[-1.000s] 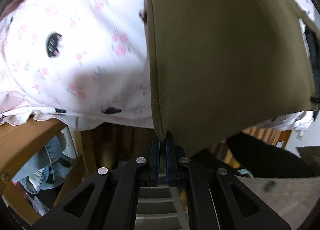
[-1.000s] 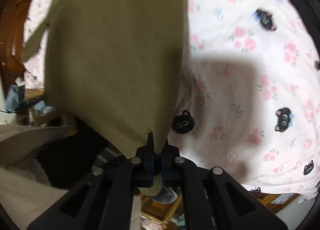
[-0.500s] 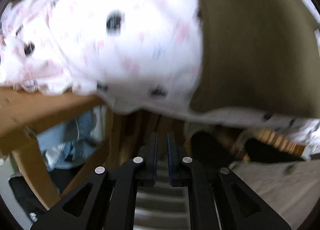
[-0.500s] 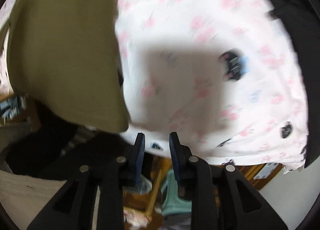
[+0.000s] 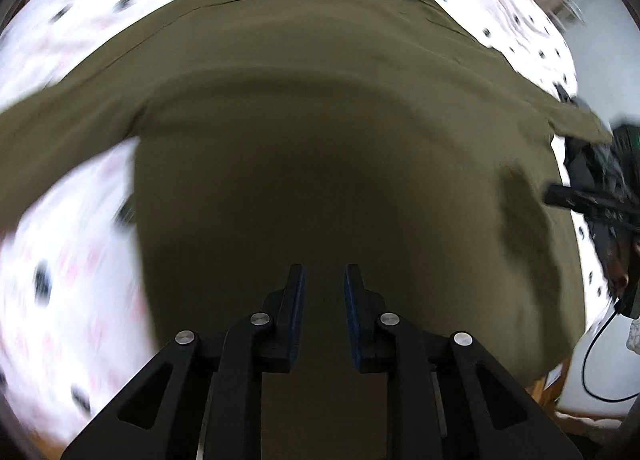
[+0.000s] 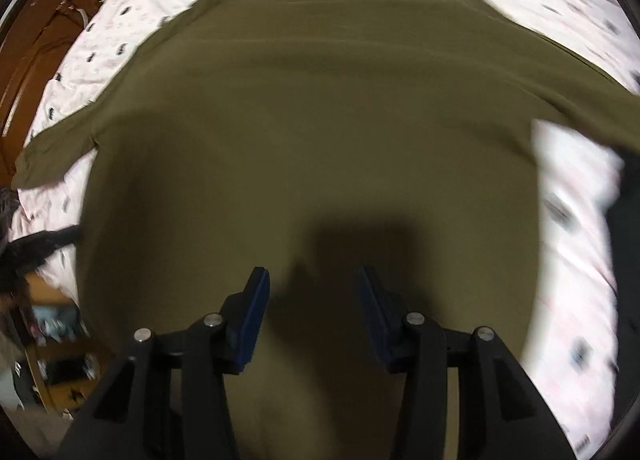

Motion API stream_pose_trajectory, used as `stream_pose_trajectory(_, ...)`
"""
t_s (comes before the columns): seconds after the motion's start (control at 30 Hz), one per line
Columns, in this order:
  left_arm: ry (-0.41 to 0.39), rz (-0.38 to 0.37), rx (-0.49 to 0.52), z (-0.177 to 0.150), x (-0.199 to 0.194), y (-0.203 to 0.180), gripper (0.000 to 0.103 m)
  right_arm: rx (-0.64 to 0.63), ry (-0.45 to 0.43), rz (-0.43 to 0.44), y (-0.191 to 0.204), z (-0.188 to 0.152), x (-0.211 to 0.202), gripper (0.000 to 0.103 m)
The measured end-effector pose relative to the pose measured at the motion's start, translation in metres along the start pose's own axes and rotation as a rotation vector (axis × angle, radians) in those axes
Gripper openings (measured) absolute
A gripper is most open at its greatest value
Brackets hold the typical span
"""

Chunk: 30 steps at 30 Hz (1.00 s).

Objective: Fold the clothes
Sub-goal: 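Grasp the olive sweatshirt sleeve cuff with the left tool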

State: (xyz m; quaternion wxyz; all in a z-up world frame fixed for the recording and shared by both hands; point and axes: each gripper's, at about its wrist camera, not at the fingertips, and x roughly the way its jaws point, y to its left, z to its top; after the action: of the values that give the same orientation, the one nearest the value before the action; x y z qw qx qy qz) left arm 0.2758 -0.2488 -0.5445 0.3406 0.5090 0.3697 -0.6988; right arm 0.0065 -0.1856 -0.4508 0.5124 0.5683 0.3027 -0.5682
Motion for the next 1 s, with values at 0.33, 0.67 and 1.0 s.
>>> stream_pose_trajectory(0.33,0.223,0.125,-0.11,-0.102,0.005,0.076,0.025,-0.146,-0.014,0.076,0.167,0.073,0.096,0.054)
stream_pose_trajectory(0.67,0.05,0.252,-0.379,-0.101,-0.054,0.137,0.025,-0.512,0.211,0.102,0.265,-0.127,0.114,0.089)
stream_pose_trajectory(1.0,-0.529,0.064,-1.062,-0.1,-0.127,0.314,0.043,-0.313,0.16,0.284,0.238,-0.069,0.049,0.083)
